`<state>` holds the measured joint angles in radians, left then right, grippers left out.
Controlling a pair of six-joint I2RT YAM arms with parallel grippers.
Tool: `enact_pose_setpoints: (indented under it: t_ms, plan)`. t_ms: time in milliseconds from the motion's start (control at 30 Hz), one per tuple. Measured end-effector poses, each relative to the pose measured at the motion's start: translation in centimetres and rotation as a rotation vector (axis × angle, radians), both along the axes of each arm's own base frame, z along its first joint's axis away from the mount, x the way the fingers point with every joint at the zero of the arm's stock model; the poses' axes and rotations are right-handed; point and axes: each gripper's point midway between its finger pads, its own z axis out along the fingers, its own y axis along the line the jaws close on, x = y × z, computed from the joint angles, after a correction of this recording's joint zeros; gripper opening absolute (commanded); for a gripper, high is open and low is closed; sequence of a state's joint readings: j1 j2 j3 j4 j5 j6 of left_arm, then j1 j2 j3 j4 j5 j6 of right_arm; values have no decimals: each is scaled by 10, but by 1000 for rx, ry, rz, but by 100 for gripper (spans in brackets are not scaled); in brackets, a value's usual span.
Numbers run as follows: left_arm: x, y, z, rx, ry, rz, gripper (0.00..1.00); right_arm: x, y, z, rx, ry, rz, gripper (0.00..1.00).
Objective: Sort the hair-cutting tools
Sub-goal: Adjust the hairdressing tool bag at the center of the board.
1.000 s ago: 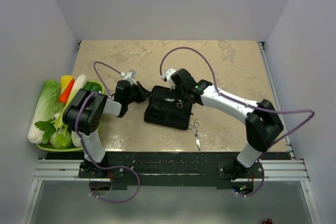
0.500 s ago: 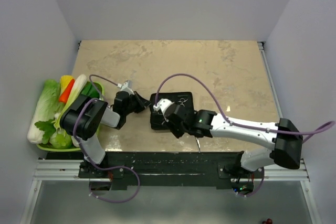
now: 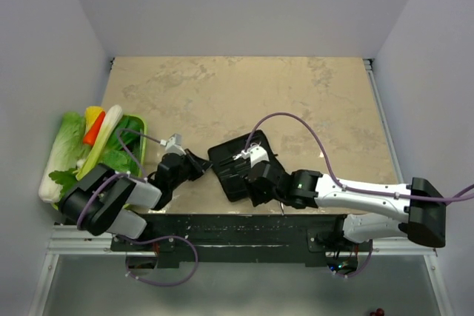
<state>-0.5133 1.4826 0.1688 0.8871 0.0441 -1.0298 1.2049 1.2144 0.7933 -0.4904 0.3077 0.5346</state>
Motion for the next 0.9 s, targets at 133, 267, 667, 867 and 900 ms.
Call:
enact_pose_setpoints:
  t_ms: [133, 267, 667, 867, 900]
  plan:
    - [-11, 16, 5, 6, -12, 51, 1, 6, 0, 0, 15, -14, -61, 57]
    - [-12, 23, 22, 3, -56, 80, 27, 5, -1, -14, 10, 14, -101, 58]
    - [-9, 35, 38, 55, -104, 119, 39, 1, 15, -42, 76, 86, -170, 59]
    - [0, 39, 31, 130, -106, 126, 41, 6, 19, -65, 41, 107, -192, 61]
    - [3, 38, 31, 141, -106, 122, 42, 6, 19, -67, 37, 110, -196, 61]
